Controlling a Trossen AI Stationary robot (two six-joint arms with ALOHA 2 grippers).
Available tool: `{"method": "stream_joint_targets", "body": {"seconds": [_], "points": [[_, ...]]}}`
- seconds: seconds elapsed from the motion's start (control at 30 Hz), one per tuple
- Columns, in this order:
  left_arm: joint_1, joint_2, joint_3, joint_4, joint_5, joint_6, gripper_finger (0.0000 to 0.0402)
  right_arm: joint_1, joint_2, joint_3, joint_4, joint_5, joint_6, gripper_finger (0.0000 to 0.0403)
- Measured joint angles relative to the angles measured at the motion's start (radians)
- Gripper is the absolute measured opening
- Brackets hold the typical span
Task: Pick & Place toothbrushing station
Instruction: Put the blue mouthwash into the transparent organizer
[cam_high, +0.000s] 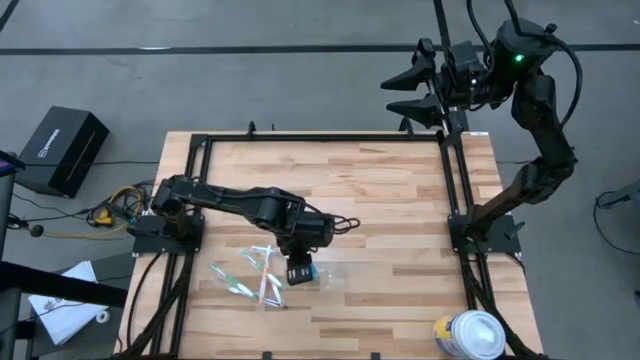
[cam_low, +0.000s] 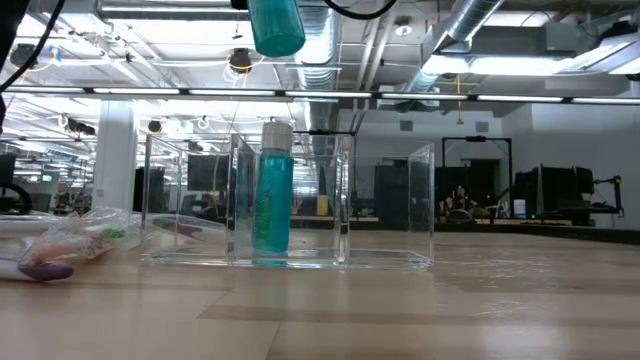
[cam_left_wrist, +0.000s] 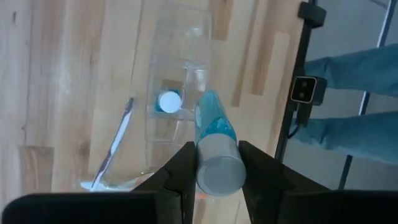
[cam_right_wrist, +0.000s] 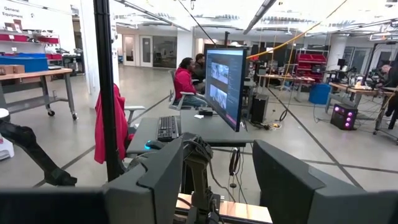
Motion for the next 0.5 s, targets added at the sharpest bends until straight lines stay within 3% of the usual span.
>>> {"method": "stream_joint_targets", "body": {"seconds": [0.5], "points": [[-0.037, 0.081, -0.002, 0.019, 0.023, -0.091, 0.0088, 0.0, 0.0, 0.0, 0.0, -0.019, 0.0, 0.0186]]}}
